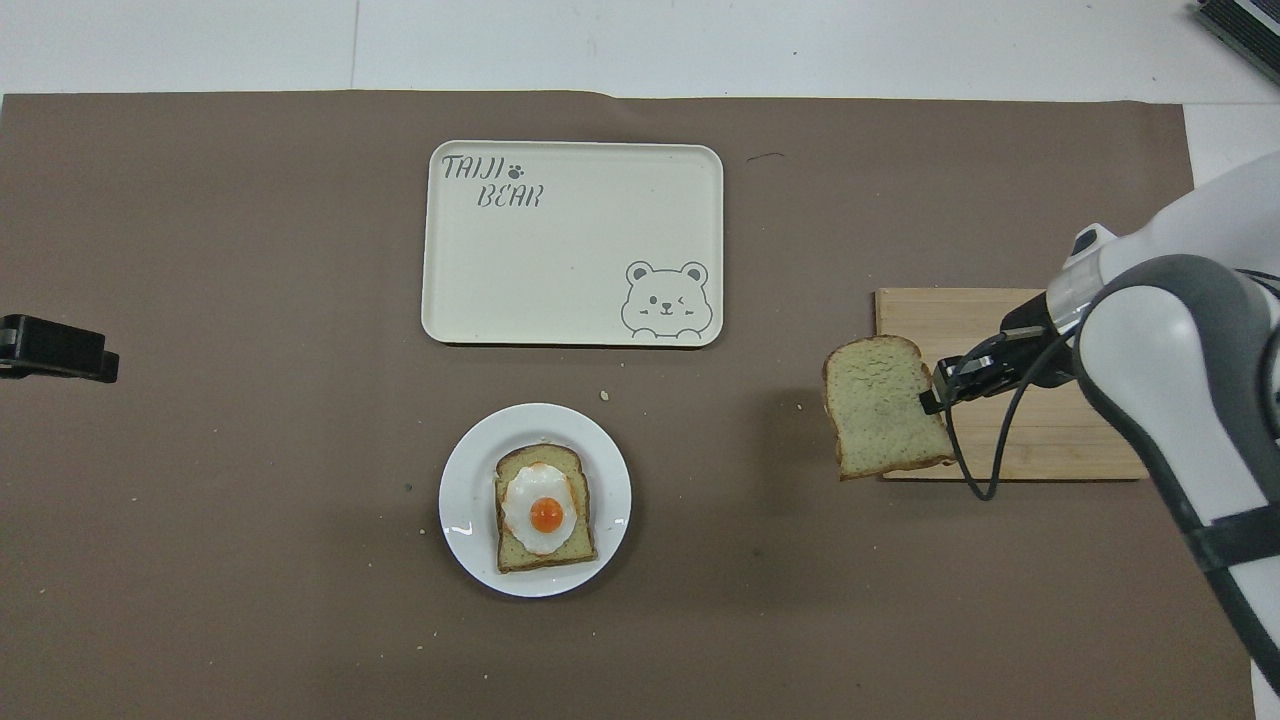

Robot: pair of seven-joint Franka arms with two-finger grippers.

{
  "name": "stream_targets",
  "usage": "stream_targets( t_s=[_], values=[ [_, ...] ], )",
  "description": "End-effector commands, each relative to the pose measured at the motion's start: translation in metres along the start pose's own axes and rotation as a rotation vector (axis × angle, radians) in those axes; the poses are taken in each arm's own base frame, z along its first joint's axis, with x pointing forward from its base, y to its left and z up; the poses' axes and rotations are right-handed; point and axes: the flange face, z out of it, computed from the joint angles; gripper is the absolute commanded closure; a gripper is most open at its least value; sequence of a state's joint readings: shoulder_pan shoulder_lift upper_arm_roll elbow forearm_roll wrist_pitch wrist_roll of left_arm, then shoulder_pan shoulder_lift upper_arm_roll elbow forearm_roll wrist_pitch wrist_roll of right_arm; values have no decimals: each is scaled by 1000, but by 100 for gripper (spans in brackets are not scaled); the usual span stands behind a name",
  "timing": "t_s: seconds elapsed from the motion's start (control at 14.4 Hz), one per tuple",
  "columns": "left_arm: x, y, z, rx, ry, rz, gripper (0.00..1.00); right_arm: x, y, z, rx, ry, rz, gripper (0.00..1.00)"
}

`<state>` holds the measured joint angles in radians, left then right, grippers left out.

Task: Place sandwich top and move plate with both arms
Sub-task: 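Lift the bread slice with the right gripper toward the plate, then lower the bread onto the egg toast and open the right gripper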

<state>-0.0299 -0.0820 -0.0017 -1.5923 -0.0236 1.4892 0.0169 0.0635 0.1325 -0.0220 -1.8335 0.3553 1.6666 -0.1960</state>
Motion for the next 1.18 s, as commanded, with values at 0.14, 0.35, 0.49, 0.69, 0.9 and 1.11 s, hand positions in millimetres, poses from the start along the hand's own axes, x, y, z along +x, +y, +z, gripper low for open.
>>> stream_targets(
  t_s=[0.14,0.35,0.49,0.69,0.9,1.11],
  values=[
    [-5,-3,-2,3,7,-10,0,5,-73,20,-11,36,57,100],
    [-6,8,-1,2,-1,5,0,5,-124,36,-23,59,63,100],
    [-6,8,0,3,-2,8,0,0,-155,44,12,61,42,100],
    [-8,8,3,-5,-10,16,0,-10,-194,56,10,61,5,100],
    [-8,8,4,-40,-8,11,0,-15,-231,71,9,114,10,100],
    [-10,8,7,-59,-10,9,0,-16,-259,92,22,131,35,100]
  ],
)
